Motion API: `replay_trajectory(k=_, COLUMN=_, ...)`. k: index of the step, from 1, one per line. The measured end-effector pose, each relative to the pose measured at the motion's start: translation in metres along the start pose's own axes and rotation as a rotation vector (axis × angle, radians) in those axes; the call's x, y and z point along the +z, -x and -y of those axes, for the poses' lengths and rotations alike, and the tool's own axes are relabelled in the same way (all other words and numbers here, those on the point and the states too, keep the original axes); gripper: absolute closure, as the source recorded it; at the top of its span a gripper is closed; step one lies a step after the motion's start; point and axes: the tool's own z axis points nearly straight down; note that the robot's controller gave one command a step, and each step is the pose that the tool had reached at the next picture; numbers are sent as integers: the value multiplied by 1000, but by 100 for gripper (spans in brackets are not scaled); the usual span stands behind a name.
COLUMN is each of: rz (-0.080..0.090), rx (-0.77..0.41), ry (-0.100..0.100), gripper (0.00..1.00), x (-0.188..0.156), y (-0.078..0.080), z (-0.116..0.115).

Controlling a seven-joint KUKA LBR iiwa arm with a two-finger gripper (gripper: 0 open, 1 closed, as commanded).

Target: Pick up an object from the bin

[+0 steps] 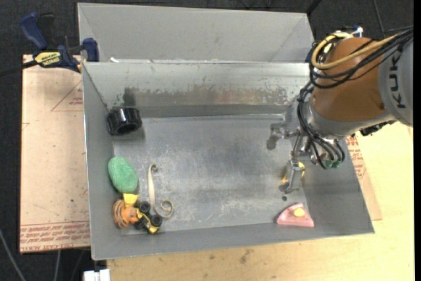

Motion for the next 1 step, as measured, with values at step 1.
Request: replay_trajectory(k=1, rz=7, rx=-2, ry=-1, gripper=0, x=-5, y=1, z=0)
